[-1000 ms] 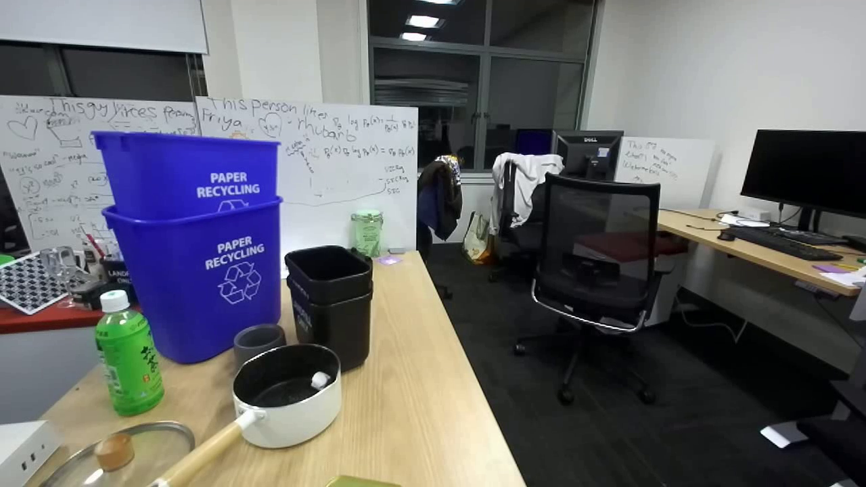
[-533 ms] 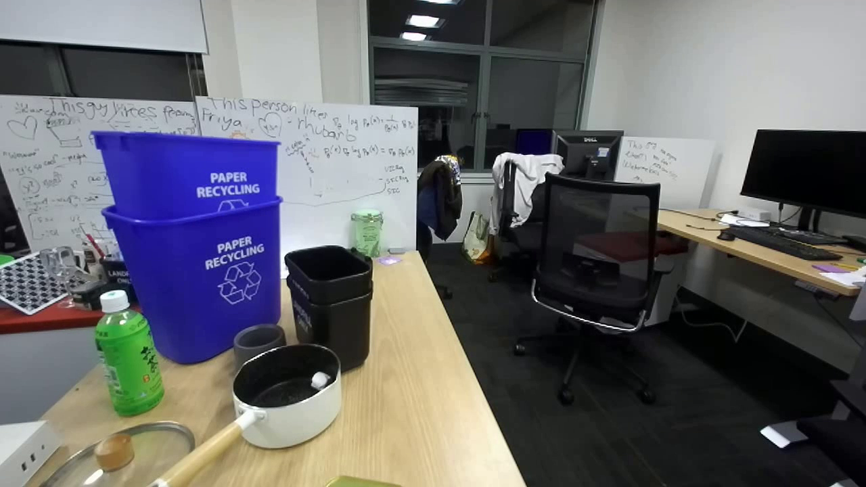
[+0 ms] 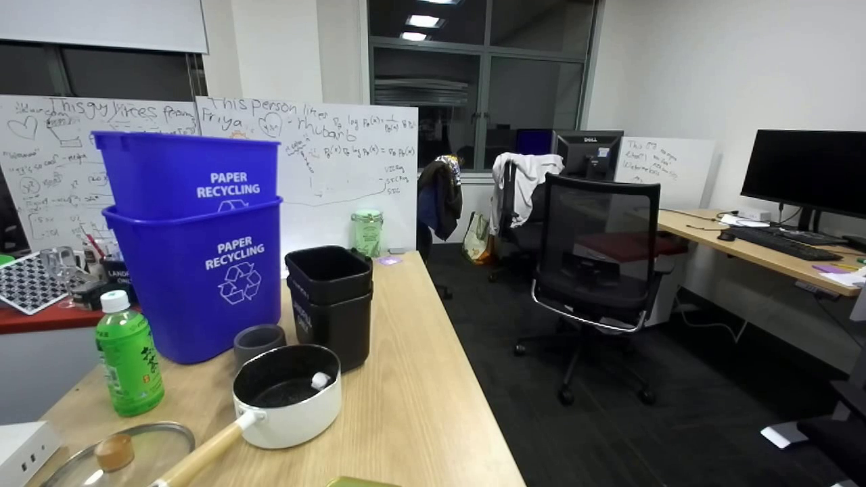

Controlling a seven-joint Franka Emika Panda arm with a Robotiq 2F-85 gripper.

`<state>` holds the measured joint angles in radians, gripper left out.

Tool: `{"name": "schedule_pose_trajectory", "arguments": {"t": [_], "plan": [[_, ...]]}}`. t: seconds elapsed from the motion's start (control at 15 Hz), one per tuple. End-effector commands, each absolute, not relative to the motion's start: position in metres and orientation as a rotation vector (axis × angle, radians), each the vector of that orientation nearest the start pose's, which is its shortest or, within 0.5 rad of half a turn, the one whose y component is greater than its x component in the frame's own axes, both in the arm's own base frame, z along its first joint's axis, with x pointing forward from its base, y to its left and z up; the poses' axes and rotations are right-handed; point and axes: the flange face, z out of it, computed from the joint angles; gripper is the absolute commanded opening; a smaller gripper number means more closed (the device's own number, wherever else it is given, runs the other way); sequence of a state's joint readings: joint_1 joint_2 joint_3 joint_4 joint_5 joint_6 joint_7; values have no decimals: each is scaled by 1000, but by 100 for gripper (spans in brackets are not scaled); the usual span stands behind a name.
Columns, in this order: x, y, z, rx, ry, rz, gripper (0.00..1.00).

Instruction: Move the green bottle to the right

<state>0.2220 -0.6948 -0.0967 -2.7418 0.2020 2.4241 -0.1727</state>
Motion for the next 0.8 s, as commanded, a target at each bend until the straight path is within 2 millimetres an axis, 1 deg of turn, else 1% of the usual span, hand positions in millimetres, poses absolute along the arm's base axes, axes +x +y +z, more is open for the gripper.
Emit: {"name": "schedule_pose_trajectory", "arguments": {"t": [0.0, 0.33, 0.53, 0.73], "plan": [[358, 47, 459, -2864, -261, -544, 100], [358, 47, 458, -2864, -261, -543, 100], [373, 51, 453, -2860, -350, -594, 100], [391, 57, 441, -2859, -464, -619, 100]]}}
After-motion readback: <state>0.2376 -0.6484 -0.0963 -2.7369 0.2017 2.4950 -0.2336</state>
